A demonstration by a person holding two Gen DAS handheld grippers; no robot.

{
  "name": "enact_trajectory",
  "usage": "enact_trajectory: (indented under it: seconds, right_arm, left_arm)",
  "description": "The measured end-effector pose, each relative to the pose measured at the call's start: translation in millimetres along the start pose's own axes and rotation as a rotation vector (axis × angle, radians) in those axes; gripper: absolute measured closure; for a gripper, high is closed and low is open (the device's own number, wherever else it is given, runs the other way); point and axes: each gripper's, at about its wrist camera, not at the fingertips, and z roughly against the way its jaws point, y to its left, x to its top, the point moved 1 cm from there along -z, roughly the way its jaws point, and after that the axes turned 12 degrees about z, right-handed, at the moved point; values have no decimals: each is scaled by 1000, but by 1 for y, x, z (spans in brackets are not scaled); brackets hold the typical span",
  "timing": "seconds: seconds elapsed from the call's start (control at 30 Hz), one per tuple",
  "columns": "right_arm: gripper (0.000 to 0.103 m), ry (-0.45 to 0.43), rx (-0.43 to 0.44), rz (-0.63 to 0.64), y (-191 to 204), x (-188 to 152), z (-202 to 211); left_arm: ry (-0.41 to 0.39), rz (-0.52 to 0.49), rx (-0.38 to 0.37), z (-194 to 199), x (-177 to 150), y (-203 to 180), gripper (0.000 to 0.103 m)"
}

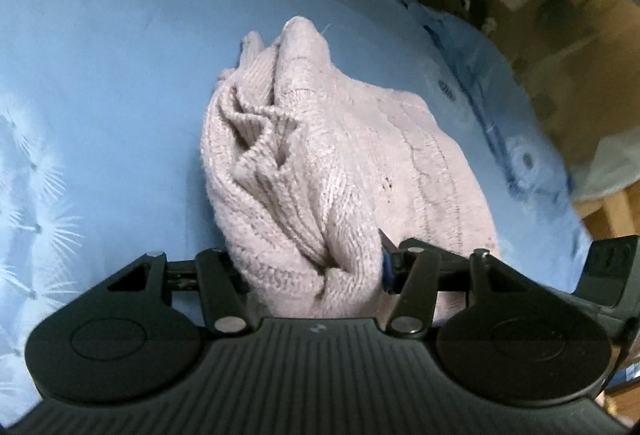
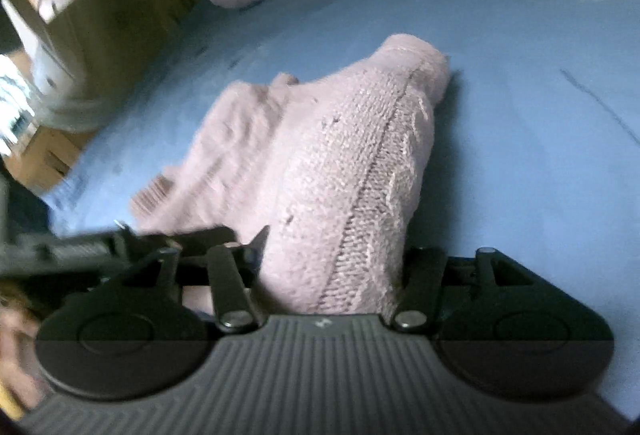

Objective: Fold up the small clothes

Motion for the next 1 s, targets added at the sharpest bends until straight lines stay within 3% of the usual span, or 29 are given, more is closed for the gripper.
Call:
enact_trajectory:
  seconds: [0.1, 0.3, 0.37, 0.43, 0.5, 0.77, 0.87, 1.0]
  right_arm:
    - [40, -26, -46, 49, 9, -6, 8]
    - [42, -101, -94, 3, 6, -15, 35]
    - [49, -156, -142, 38, 13, -18, 48]
    - [65, -191, -184, 85, 19, -24, 58]
    - [67, -189, -207, 118, 22, -26, 56]
    - [64, -185, -307, 313, 39, -39, 33]
    - [62, -203, -310, 291, 39, -43, 42]
    - [49, -238, -285, 236, 39, -49, 55]
  left_arm:
    - [-28, -70, 42, 11, -5, -11, 40]
    - [-83, -98, 136, 24, -9, -13, 31]
    - [-104, -102, 154, 29, -11, -9, 30]
    - [-114, -124, 170, 31, -12, -7, 27]
    - [-127, -168, 212, 26, -15, -5, 23]
    - [-122, -93, 175, 27, -14, 15, 22]
    - [-131, -109, 189, 33, -22, 6, 22]
    - [-138, -161, 206, 45, -37, -3, 21]
